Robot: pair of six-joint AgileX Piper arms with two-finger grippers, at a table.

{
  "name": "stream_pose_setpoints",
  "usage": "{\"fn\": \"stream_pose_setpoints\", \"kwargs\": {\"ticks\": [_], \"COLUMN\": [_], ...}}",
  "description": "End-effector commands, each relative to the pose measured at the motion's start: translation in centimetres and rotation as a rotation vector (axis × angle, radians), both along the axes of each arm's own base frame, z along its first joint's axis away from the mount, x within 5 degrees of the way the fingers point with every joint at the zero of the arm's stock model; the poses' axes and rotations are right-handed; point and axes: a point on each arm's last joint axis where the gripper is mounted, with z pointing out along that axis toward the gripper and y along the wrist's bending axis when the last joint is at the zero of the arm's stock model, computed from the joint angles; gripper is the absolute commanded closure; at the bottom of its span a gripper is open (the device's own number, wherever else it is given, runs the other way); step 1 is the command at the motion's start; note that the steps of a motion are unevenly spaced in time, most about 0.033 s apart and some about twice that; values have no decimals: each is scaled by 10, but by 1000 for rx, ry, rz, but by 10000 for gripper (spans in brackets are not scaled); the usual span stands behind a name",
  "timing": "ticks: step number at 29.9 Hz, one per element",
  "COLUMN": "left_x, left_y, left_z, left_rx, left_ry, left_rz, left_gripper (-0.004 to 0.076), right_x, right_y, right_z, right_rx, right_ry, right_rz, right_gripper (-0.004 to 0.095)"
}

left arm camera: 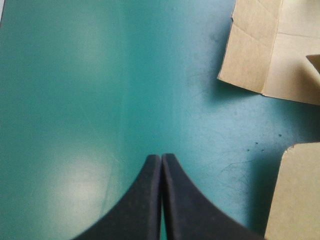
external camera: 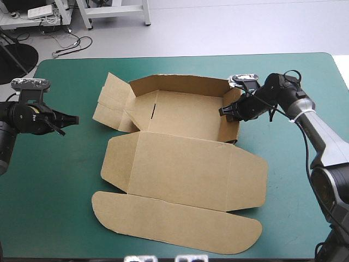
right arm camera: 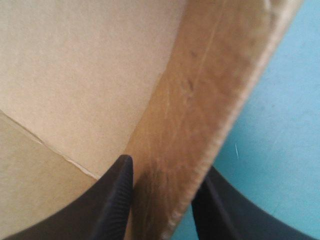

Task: Fold the box

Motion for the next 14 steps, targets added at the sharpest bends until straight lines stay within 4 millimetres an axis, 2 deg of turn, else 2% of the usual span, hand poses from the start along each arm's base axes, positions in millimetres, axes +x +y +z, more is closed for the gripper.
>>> {"fn": "stream_pose_setpoints", "kwargs": {"ticks": [1,7,14], "left_x": [-4,-4,-4], "left_y": [0,0,2], "left_z": [19,19,20], "left_rx": [6,24,58], "left_ry": [-95,-95,-95], "left_rz": [-8,-28,-40], "left_gripper": [733,733,733], "right_x": [-8,-15,-29], "right_y": [-3,-7,-11], "right_z": [62,106,134], "right_rx": [42,42,29], "right_ry": [-154,-195,-137], "right_rz": [-31,-77,-109], "right_gripper": [549,533,533]}}
